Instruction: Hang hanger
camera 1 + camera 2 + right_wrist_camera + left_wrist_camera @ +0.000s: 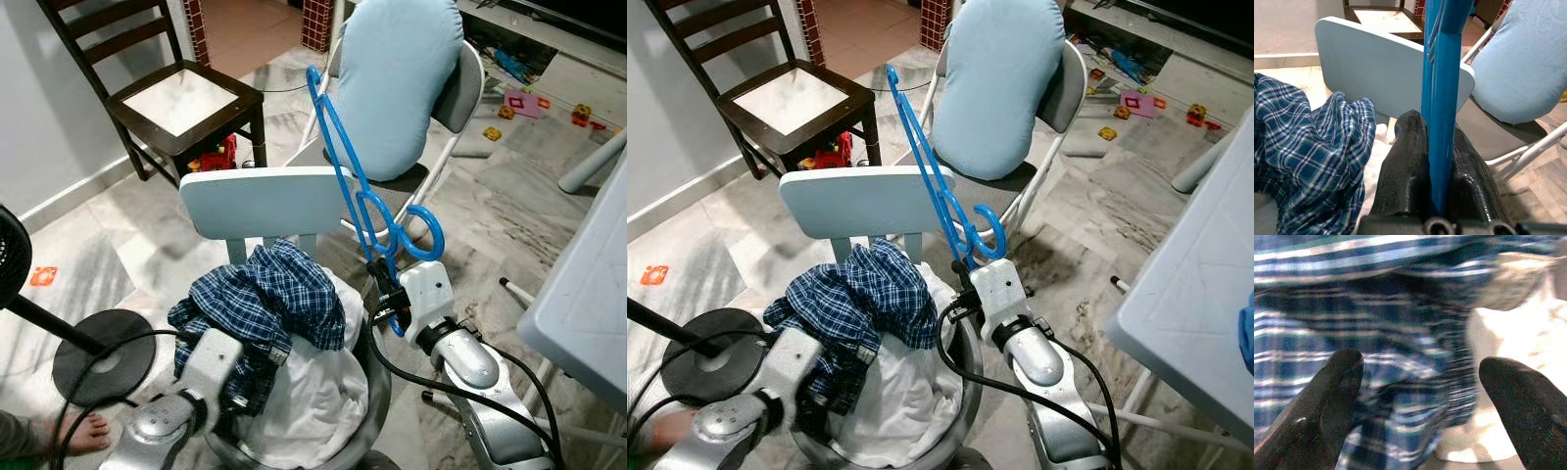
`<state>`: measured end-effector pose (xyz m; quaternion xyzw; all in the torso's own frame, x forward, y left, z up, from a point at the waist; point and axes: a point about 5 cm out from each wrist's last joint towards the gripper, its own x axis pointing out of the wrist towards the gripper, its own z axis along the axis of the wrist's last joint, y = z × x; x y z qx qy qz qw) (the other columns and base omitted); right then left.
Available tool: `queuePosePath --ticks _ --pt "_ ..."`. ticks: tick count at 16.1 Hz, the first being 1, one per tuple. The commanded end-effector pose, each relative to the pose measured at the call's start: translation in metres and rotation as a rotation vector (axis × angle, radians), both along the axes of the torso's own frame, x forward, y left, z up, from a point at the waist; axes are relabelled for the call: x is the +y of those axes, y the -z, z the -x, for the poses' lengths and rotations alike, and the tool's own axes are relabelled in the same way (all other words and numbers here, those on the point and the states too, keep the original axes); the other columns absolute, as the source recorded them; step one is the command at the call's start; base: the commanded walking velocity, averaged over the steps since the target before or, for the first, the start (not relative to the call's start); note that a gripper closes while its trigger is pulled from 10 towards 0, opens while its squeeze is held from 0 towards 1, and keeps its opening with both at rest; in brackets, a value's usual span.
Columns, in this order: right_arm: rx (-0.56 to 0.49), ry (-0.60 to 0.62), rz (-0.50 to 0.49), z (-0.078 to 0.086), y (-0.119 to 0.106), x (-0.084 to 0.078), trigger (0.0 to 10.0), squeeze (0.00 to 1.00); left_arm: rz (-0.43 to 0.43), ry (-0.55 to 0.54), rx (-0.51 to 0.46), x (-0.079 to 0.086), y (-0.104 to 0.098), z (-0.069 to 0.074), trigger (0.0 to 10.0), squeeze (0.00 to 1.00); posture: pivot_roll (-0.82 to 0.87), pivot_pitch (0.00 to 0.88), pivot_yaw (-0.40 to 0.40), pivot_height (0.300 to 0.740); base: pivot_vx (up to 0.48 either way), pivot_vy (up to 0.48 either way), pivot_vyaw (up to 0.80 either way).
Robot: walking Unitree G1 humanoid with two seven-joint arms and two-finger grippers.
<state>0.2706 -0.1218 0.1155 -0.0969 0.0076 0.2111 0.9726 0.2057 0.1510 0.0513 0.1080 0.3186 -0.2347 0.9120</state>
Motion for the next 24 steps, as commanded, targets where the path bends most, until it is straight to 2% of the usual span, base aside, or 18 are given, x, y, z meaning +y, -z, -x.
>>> queuePosePath --ticks 1,3,6,9,12,14,15,16,17,18,24 --pt "-0.004 -0.004 0.003 0.0 0.0 0.0 10.0 0.0 0.019 0.063 0.009 -0.008 -0.005 0.002 10.0 0.0 -0.04 0.163 -0.063 0.74 0.0 0.0 0.0" --pt "-0.005 -0.003 0.003 0.0 0.0 0.0 10.0 0.0 -0.032 0.142 0.001 -0.011 -0.008 0.004 10.0 0.0 -0.04 0.164 -0.06 0.74 0.0 0.0 0.0" --pt "-0.001 0.0 0.002 0.0 0.001 0.0 10.0 0.0 -0.088 0.275 0.051 -0.013 -0.002 0.015 10.0 0.0 -0.04 0.166 -0.057 0.74 0.0 0.0 0.0" --pt "0.0 -0.008 0.004 0.001 0.002 0.003 10.0 0.0 -0.133 0.324 0.074 -0.012 0.005 0.018 10.0 0.0 -0.04 0.168 -0.057 0.74 0.0 0.0 0.0" --pt "0.0 -0.013 0.006 0.001 0.003 0.004 10.0 0.0 -0.239 0.39 0.118 -0.001 0.026 0.024 10.0 0.0 -0.04 0.168 -0.056 0.74 0.0 0.0 0.0" --pt "0.0 -0.015 0.008 0.0 0.002 0.004 10.0 0.0 -0.255 0.412 0.136 0.002 0.037 0.025 10.0 0.0 -0.05 0.169 -0.056 0.74 0.0 0.0 0.0" --pt "0.001 -0.015 0.008 0.0 0.002 0.004 10.0 0.0 -0.257 0.424 0.148 0.002 0.042 0.027 9.1 0.0 -0.04 0.168 -0.056 0.74 0.0 0.0 0.0" --pt "0.002 -0.015 0.009 0.0 0.003 0.004 10.0 0.0 -0.27 0.434 0.161 0.003 0.057 0.029 2.7 0.0 -0.04 0.169 -0.053 0.74 0.0 0.0 0.0" --pt "0.003 -0.016 0.008 0.0 0.003 0.005 10.0 0.0 -0.297 0.437 0.151 0.004 0.069 0.029 0.6 0.0 -0.04 0.169 -0.053 0.74 0.0 0.0 0.0" --pt "0.002 -0.015 0.008 0.0 0.003 0.005 10.0 0.0 -0.315 0.432 0.129 0.005 0.076 0.027 0.0 0.0 -0.04 0.169 -0.052 0.74 0.0 0.0 0.0" --pt "0.004 -0.007 0.013 0.0 0.004 0.003 10.0 0.0 -0.355 0.389 0.061 0.005 0.093 0.011 0.0 0.0 -0.05 0.17 -0.051 0.74 0.0 0.0 0.0"
